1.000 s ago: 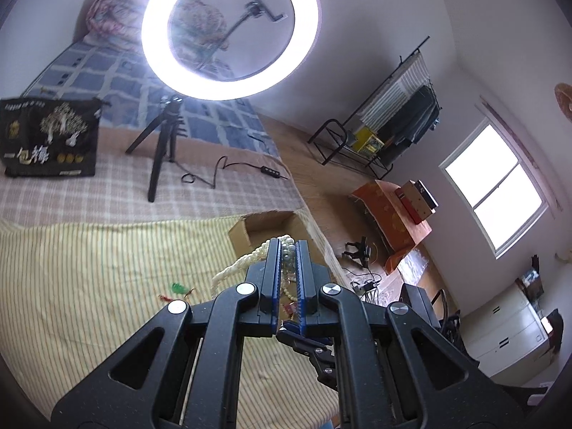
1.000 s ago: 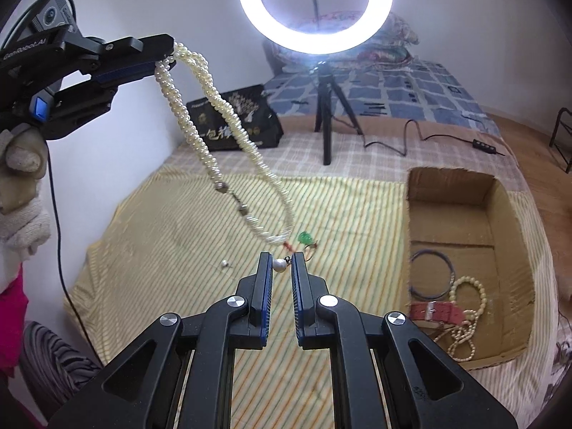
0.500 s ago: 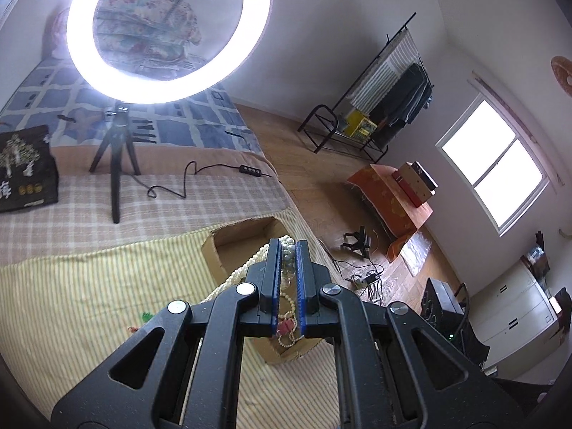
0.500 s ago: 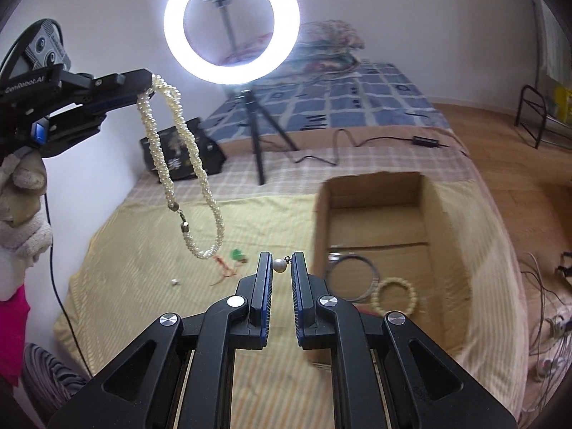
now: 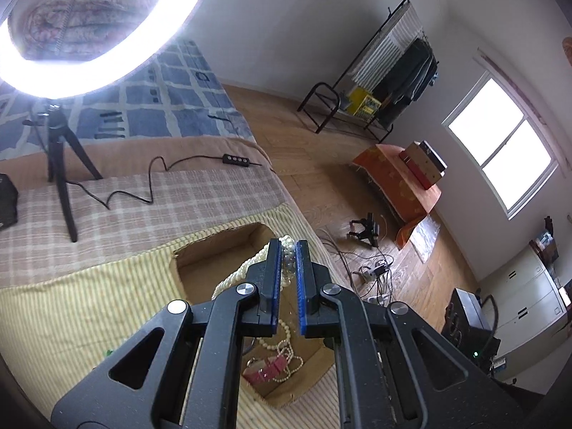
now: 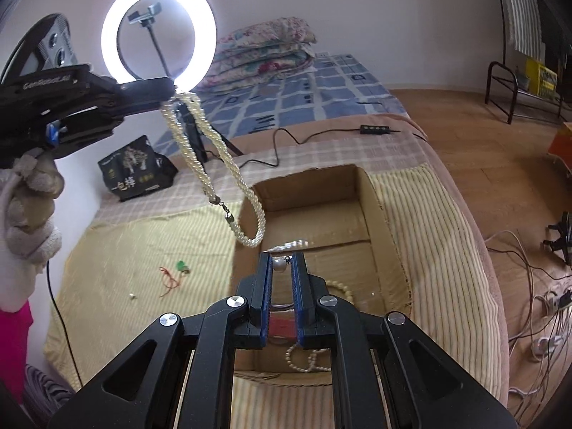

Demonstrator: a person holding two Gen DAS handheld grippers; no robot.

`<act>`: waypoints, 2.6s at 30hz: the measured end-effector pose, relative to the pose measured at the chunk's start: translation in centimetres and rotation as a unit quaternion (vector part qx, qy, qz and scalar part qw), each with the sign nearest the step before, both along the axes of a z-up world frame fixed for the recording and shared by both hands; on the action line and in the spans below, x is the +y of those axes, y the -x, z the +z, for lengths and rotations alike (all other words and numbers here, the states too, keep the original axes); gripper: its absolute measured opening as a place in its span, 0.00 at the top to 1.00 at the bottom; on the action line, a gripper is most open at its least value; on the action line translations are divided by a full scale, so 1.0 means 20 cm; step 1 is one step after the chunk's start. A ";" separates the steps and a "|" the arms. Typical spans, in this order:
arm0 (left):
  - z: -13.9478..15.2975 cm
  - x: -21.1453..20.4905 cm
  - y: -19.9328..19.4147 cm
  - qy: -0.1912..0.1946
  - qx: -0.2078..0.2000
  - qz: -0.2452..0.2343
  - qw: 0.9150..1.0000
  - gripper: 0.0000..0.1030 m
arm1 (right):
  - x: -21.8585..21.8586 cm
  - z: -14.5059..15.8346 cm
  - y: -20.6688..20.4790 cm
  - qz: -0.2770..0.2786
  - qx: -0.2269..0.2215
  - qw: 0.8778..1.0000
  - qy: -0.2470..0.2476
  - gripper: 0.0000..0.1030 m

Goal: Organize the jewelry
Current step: 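Carry the necklace into the box and open the left gripper while the right drops the earring there, then move the right gripper to the green jade pendant while the left gripper approaches the other pearl earring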

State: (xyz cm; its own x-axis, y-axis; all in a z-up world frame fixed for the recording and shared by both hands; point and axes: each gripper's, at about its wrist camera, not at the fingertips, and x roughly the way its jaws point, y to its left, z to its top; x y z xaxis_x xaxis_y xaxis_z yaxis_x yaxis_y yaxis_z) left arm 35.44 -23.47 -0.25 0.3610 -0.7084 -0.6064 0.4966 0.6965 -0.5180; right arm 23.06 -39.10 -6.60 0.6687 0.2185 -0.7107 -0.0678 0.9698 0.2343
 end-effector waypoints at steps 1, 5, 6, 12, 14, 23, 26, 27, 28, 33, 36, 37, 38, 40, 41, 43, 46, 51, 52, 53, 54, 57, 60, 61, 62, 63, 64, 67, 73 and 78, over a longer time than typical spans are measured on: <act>-0.02 -0.02 -0.01 -0.002 0.002 -0.001 1.000 0.95 | -0.01 -0.01 -0.01 -0.002 0.003 1.000 0.001 0.91; -0.09 -0.11 -0.06 -0.010 0.013 -0.002 1.000 0.95 | -0.04 -0.07 -0.04 -0.009 0.018 1.000 0.002 0.91; -0.11 -0.13 -0.07 -0.012 0.016 -0.003 1.000 0.95 | -0.05 -0.08 -0.04 -0.011 0.021 1.000 0.003 0.91; -0.20 -0.23 -0.08 -0.031 0.024 -0.008 0.999 0.95 | -0.09 -0.15 -0.07 -0.017 0.037 0.999 0.000 0.91; -0.21 -0.25 -0.09 -0.037 0.025 -0.007 0.999 0.95 | -0.09 -0.16 -0.07 -0.016 0.038 0.999 0.001 0.91; -0.20 -0.25 -0.05 -0.048 0.021 -0.008 0.999 0.95 | -0.06 -0.15 -0.05 -0.016 0.029 0.999 0.014 0.60; -0.19 -0.21 -0.03 -0.053 0.018 -0.007 0.998 0.95 | -0.05 -0.14 -0.05 -0.015 0.026 0.999 0.013 0.60; -0.19 -0.21 -0.03 -0.054 0.018 -0.007 0.998 0.95 | -0.04 -0.13 -0.04 -0.015 0.025 0.999 0.013 0.60; -0.18 -0.19 -0.02 -0.057 0.016 -0.006 0.998 0.95 | -0.04 -0.13 -0.04 -0.015 0.023 1.000 0.013 0.60; -0.15 -0.08 0.02 -0.064 0.007 0.006 0.998 0.95 | 0.00 -0.10 -0.02 -0.012 0.018 1.000 0.015 0.60; -0.12 0.01 0.05 -0.074 -0.004 0.013 0.997 0.95 | 0.02 -0.08 -0.02 -0.012 0.014 1.000 0.016 0.60; -0.11 0.03 0.06 -0.076 -0.007 0.013 0.997 0.95 | 0.02 -0.07 -0.01 -0.012 0.012 1.000 0.016 0.60; -0.10 0.08 0.07 -0.083 -0.013 0.017 0.996 0.95 | 0.03 -0.06 -0.01 -0.012 0.009 1.000 0.016 0.60; -0.08 0.14 0.09 -0.091 -0.020 0.020 0.995 0.94 | 0.05 -0.05 0.00 -0.011 0.005 1.000 0.015 0.56; -0.08 0.19 0.11 -0.098 -0.025 0.025 0.995 0.91 | 0.06 -0.03 0.00 -0.011 0.002 1.000 0.015 0.55; -0.07 0.28 0.13 -0.102 -0.031 0.035 0.994 0.81 | 0.08 -0.02 0.00 -0.009 -0.003 1.000 0.015 0.54; -0.06 0.44 0.18 -0.105 -0.035 0.053 0.992 0.78 | 0.12 0.00 0.00 -0.001 -0.010 1.000 0.012 0.53; -0.10 0.66 0.25 -0.116 -0.033 0.073 0.990 0.78 | 0.21 0.03 0.00 0.017 -0.018 1.000 0.008 0.53; -0.13 0.71 0.26 -0.119 -0.028 0.076 0.990 0.78 | 0.23 0.03 0.00 0.021 -0.018 1.000 0.008 0.53; -0.15 0.75 0.28 -0.121 -0.023 0.078 0.989 0.78 | 0.25 0.03 0.00 0.026 -0.019 0.999 0.007 0.53; -0.19 0.80 0.29 -0.128 -0.017 0.079 0.988 0.78 | 0.27 0.03 0.00 0.030 -0.019 0.999 0.006 0.53; -0.28 0.91 0.34 -0.138 -0.002 0.084 0.987 0.78 | 0.35 0.02 -0.01 0.048 -0.016 0.999 0.007 0.53; -0.36 0.99 0.38 -0.142 0.014 0.089 0.986 0.78 | 0.42 0.00 -0.04 0.065 -0.008 0.998 0.010 0.53; -0.38 1.02 0.40 -0.140 0.020 0.091 0.986 0.78 | 0.45 -0.01 -0.05 0.070 -0.006 0.997 0.011 0.53; -0.42 1.06 0.41 -0.138 0.030 0.093 0.986 0.78 | 0.48 -0.02 -0.06 0.076 -0.002 0.997 0.011 0.53; -0.44 1.08 0.41 -0.137 0.034 0.094 0.985 0.78 | 0.50 -0.03 -0.07 0.080 -0.001 0.997 0.011 0.53; -0.47 1.10 0.43 -0.138 0.042 0.096 0.985 0.78 | 0.52 -0.04 -0.08 0.084 0.002 0.996 0.010 0.53; -0.54 1.14 0.45 -0.143 0.055 0.093 0.984 0.78 | 0.59 -0.06 -0.12 0.093 0.011 0.996 0.010 0.53; -0.67 1.14 0.49 -0.167 0.075 0.068 0.981 0.78 | 0.78 -0.14 -0.20 0.124 0.037 0.991 0.021 0.53; -0.75 1.15 0.50 -0.173 0.091 0.061 0.979 0.78 | 0.93 -0.23 -0.26 0.147 0.058 0.987 0.037 0.53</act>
State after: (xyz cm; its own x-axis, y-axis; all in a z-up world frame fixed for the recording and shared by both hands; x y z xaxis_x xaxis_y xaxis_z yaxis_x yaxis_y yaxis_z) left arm 25.53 -0.39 -15.33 0.2932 -0.4073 -0.8649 0.3210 0.8941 -0.3122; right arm 28.35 -20.56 -11.28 0.4977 0.3350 -0.8000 -0.3260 0.9270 0.1854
